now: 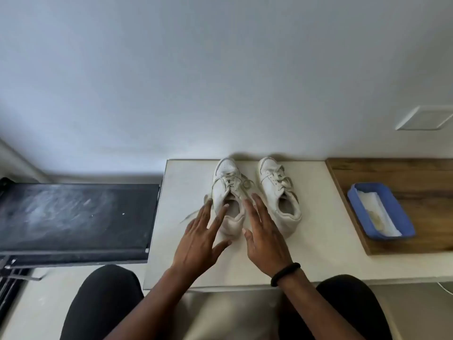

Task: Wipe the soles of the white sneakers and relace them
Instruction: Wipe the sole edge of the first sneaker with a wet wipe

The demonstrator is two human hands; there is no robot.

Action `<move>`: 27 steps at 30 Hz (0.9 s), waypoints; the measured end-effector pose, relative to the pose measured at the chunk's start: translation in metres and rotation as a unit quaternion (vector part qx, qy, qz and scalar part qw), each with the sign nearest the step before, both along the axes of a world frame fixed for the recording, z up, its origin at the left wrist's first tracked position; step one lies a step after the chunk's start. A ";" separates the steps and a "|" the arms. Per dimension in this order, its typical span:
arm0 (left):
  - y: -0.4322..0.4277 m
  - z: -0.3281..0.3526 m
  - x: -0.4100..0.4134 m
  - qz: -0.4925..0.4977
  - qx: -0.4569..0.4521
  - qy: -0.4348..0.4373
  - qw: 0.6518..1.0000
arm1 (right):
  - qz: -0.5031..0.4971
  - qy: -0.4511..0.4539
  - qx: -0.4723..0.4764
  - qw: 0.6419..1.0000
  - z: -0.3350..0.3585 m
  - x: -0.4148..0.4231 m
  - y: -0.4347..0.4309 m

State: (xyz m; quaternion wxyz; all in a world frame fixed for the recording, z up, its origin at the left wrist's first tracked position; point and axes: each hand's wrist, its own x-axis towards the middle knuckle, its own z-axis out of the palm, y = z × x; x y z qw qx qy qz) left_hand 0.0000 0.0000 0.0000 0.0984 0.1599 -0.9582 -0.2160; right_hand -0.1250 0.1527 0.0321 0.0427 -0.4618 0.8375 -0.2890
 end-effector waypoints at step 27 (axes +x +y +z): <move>0.019 0.001 0.008 0.087 0.123 -0.007 0.989 | -0.002 -0.040 0.030 0.999 -0.037 0.012 0.009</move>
